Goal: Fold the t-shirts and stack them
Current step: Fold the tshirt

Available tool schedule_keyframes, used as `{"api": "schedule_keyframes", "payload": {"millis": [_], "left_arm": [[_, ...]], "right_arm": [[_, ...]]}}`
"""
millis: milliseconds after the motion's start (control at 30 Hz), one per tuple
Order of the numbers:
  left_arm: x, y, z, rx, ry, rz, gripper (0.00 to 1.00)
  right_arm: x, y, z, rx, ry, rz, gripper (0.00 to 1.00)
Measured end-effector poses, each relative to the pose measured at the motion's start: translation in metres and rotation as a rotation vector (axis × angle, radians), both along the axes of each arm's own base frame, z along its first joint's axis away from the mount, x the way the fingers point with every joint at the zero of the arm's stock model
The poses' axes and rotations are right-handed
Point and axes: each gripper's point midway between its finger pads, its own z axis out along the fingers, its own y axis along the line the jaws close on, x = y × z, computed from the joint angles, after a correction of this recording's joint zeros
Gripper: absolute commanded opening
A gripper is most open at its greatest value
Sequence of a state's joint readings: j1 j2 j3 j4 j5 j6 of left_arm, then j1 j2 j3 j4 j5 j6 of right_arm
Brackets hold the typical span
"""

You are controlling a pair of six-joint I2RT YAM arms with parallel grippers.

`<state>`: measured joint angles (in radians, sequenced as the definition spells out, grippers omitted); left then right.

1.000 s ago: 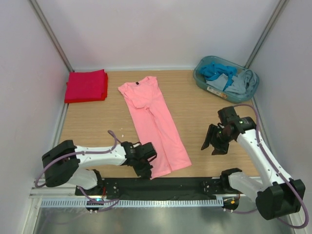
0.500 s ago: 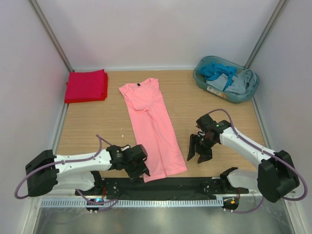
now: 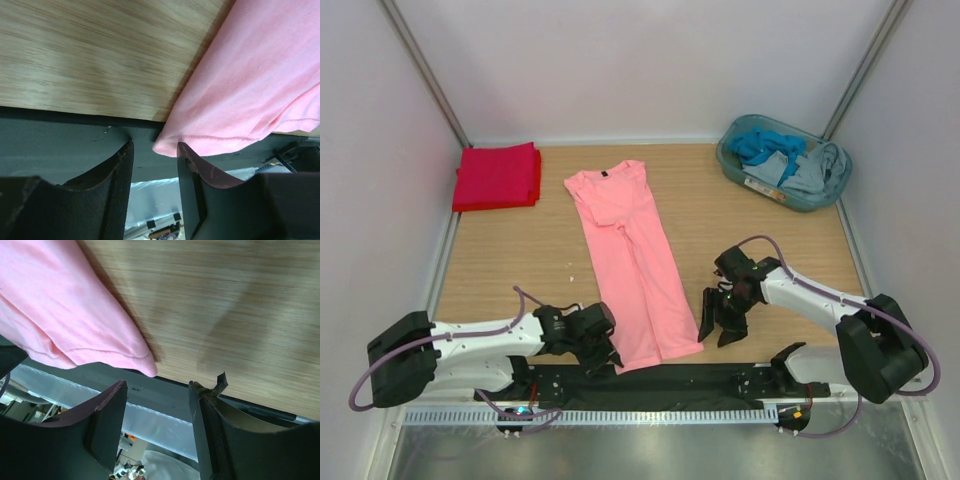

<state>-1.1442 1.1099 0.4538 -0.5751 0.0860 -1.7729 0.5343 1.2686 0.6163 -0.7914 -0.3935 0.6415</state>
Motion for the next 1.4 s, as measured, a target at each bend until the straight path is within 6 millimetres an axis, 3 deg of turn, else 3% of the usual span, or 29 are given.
{"api": "schedule_keyframes", "payload": {"millis": [467, 933, 1167, 1300, 1400], "left_arm": [[0.003, -0.016, -0.003, -0.081, -0.004, 0.002, 0.3], [0.002, -0.008, -0.002, -0.102, -0.012, 0.05, 0.33], [0.002, -0.007, -0.003, -0.096, -0.009, 0.055, 0.26], [0.001, -0.007, -0.006, -0.084, 0.001, 0.053, 0.07], [0.001, -0.008, -0.006, -0.079, 0.007, 0.051, 0.0]], "right_arm": [[-0.004, 0.004, -0.02, 0.004, 0.013, -0.033, 0.49], [-0.005, 0.017, -0.02, 0.036, 0.014, -0.025, 0.42], [-0.009, 0.014, -0.024, 0.024, 0.019, -0.027, 0.2], [-0.008, 0.014, -0.025, 0.022, 0.015, -0.026, 0.07], [-0.008, 0.014, -0.023, 0.023, 0.009, -0.028, 0.01]]}}
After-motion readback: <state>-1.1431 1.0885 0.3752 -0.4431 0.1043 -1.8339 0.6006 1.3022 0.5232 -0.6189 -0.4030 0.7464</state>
